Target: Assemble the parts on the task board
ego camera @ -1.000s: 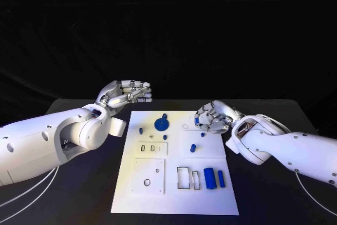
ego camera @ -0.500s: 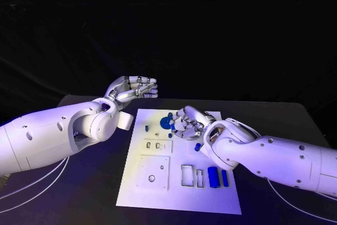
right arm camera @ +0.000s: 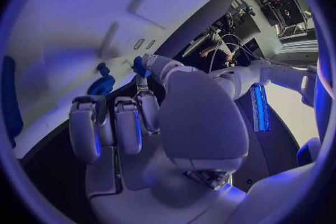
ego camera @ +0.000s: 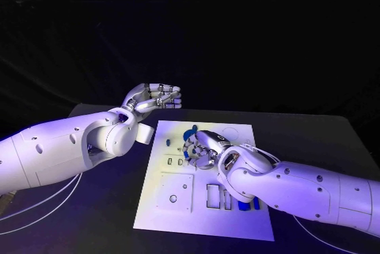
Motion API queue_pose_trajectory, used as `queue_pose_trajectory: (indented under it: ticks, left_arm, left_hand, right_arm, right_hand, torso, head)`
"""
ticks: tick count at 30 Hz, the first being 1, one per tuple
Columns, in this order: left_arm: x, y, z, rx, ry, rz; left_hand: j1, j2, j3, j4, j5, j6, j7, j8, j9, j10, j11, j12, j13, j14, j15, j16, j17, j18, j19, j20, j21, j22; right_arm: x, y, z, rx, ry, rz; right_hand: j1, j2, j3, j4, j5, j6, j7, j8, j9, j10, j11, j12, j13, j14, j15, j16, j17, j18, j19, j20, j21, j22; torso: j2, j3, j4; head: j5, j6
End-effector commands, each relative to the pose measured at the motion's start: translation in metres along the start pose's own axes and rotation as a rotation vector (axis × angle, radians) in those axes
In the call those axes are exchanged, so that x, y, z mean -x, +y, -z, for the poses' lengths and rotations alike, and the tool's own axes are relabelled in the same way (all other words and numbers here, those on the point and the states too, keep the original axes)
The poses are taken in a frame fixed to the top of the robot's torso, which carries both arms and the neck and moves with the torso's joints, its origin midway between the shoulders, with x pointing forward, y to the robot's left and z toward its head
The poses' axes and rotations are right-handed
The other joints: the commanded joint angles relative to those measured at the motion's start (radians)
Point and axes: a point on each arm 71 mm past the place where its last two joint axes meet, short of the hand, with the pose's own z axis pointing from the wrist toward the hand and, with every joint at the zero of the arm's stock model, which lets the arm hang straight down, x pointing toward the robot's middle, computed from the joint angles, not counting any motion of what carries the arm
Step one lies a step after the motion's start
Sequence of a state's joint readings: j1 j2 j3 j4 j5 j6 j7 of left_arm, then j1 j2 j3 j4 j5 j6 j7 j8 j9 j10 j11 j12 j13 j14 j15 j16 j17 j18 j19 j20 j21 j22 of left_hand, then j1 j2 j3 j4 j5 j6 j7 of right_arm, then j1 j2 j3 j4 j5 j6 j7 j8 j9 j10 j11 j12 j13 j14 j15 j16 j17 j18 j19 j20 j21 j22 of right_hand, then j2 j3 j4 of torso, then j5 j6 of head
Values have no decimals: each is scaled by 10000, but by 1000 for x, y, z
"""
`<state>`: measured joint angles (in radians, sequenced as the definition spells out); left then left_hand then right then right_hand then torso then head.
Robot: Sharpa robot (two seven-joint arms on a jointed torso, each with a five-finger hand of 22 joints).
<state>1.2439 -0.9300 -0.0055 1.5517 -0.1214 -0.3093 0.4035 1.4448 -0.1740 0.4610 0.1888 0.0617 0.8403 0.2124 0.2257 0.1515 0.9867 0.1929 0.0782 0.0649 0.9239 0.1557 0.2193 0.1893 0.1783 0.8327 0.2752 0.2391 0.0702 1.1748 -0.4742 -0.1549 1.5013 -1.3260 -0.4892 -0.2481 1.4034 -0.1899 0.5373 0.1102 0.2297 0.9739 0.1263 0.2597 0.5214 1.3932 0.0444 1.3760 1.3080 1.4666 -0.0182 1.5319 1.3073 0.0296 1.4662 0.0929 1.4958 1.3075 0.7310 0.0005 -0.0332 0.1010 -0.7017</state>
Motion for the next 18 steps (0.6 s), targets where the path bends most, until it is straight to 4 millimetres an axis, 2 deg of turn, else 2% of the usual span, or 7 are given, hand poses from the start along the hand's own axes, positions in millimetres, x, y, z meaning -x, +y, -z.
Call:
queue_pose_trajectory:
  ticks: [1,18]
  left_arm:
    - [-3,-1,0,-34,193,120]
    - [-4,-1,0,4,242,141]
  left_hand:
    - [-53,-53,75,6,-37,-79,417,-23,-15,-16,81,-37,7,10,54,-55,11,59,75,-14,-41,-10]
    - [-81,-56,106,-14,-37,-69,410,-26,-15,1,77,-48,11,19,53,-70,21,60,79,-13,-49,-11]
  right_arm:
    - [-6,1,0,94,259,512]
    - [-17,-2,-1,-163,614,619]
  right_hand:
    - [-114,15,58,0,16,82,-40,172,134,40,-31,-8,398,778,-78,-36,1507,-67,467,-93,56,1963]
    - [-382,-140,40,-34,-1,46,-60,227,179,62,-47,4,408,783,-93,-38,1508,-67,470,-105,55,1968]
  torso:
    - [7,14,-12]
    - [0,9,3]
  head:
    - [34,-36]
    - [68,-140]
